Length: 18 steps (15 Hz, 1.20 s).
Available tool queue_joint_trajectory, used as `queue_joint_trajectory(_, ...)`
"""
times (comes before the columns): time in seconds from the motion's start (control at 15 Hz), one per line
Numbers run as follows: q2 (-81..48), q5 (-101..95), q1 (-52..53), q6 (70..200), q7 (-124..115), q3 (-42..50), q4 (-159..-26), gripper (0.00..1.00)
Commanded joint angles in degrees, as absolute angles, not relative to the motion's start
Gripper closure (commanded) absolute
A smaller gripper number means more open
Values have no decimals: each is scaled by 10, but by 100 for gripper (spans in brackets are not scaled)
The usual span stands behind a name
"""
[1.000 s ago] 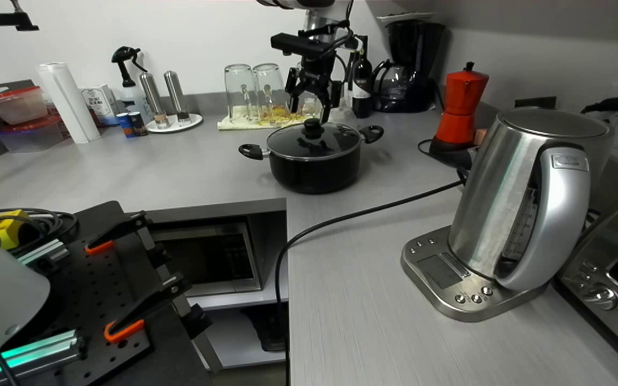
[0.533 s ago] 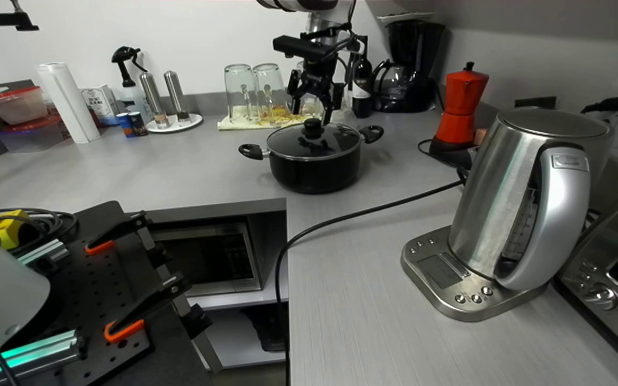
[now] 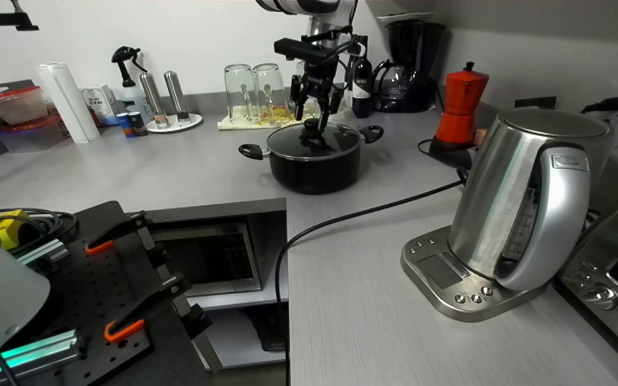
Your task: Take the lid off of the pot
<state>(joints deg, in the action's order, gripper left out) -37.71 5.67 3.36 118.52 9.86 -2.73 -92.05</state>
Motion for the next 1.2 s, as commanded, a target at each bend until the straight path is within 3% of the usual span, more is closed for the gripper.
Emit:
queue_joint_trajectory(0.0,-387,42,28,1183,98,-34,-904,56)
queue_joint_trajectory(0.2,-385,41,26,1183,99,-35,-903,76)
queue_joint_trajectory(1.13,-286,38,36,1178,111,-59,-959,76)
